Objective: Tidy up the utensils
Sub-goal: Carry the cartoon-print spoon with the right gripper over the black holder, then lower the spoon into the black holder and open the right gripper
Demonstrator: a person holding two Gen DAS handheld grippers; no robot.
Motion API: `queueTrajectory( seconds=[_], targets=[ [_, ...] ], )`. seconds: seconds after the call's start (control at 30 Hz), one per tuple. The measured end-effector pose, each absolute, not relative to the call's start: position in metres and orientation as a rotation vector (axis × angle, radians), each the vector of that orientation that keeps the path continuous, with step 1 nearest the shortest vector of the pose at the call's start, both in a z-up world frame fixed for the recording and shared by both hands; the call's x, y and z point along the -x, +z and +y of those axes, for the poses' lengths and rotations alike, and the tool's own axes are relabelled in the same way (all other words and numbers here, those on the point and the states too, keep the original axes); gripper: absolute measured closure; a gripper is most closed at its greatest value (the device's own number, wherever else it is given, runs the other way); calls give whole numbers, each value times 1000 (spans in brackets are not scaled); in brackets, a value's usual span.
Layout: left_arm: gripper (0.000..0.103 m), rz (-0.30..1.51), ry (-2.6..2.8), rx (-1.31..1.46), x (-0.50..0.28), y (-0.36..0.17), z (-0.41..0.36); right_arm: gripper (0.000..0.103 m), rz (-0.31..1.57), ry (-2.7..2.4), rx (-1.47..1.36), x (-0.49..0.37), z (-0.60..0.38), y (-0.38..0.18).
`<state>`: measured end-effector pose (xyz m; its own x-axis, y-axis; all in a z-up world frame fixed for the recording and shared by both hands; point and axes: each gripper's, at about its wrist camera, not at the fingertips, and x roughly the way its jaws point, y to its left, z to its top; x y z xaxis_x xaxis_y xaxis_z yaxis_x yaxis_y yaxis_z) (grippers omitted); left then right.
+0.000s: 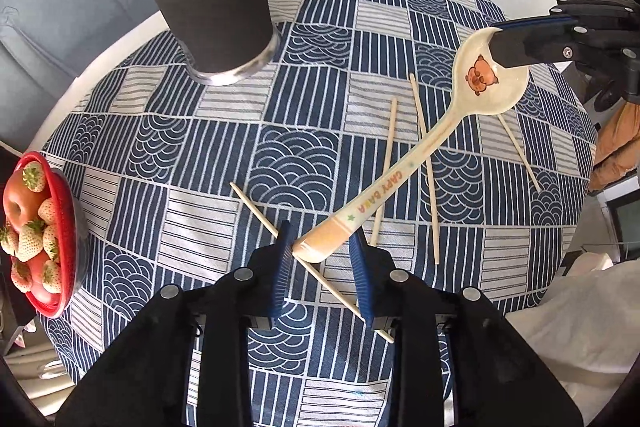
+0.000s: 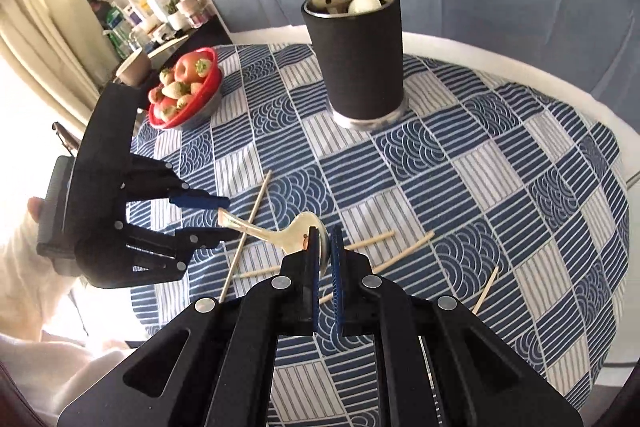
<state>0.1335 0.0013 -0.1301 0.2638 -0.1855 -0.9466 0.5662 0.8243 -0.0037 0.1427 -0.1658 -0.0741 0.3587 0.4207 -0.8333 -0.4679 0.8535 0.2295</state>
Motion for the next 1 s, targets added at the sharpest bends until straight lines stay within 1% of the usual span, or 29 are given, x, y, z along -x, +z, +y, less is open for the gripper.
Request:
queueTrajectory(
  seconds=[0.47,1.0],
  targets=[
    [77,1037,-500,-349,-180,-68,2,97,846,537,161,-175,-152,16],
    [79,930,-561,-297,-257,-22,-5,97,690,433,256,-225,-134,89]
  ],
)
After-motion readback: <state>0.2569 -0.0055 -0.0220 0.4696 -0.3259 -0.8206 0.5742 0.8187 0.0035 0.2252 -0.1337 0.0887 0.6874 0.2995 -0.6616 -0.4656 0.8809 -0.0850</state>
